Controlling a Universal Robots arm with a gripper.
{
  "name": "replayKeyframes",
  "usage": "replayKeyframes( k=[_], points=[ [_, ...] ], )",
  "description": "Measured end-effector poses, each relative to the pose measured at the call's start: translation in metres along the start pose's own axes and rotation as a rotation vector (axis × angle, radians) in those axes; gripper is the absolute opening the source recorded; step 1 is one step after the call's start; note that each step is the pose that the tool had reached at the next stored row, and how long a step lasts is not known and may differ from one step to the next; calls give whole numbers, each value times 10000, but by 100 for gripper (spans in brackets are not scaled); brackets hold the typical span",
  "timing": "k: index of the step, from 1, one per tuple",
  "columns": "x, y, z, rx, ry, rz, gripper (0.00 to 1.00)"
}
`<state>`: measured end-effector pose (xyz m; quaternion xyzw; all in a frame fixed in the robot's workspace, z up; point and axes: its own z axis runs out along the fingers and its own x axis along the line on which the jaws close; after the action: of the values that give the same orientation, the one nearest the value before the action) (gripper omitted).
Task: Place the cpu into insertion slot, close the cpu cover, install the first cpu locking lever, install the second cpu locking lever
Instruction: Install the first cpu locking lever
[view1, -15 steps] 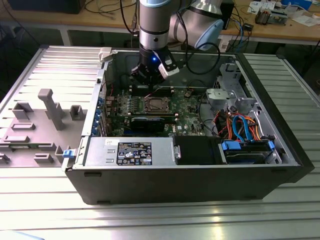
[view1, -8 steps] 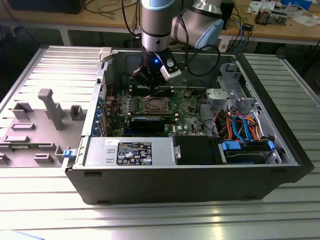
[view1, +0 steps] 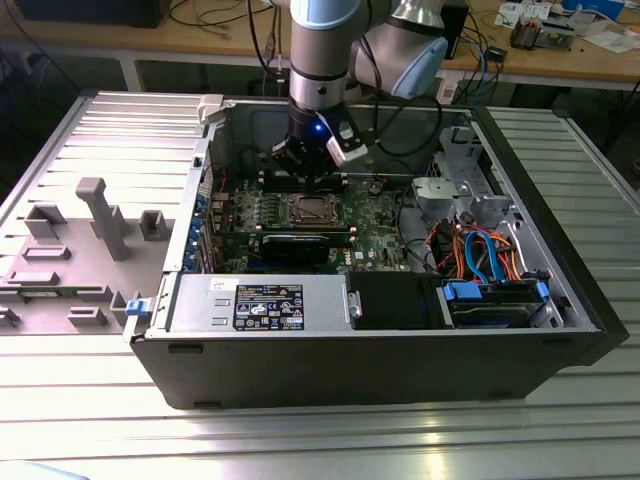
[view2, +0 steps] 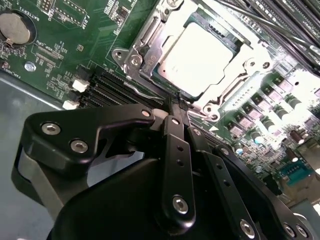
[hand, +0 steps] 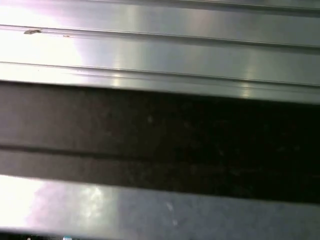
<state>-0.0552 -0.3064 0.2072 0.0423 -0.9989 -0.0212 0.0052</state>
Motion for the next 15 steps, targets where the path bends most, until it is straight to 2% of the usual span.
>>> replayKeyframes(
  k=[5,15],
  points=[
    [-58,-6,32,15,1,1,11],
    [-144,-14,53,24,2,1,11]
  ],
)
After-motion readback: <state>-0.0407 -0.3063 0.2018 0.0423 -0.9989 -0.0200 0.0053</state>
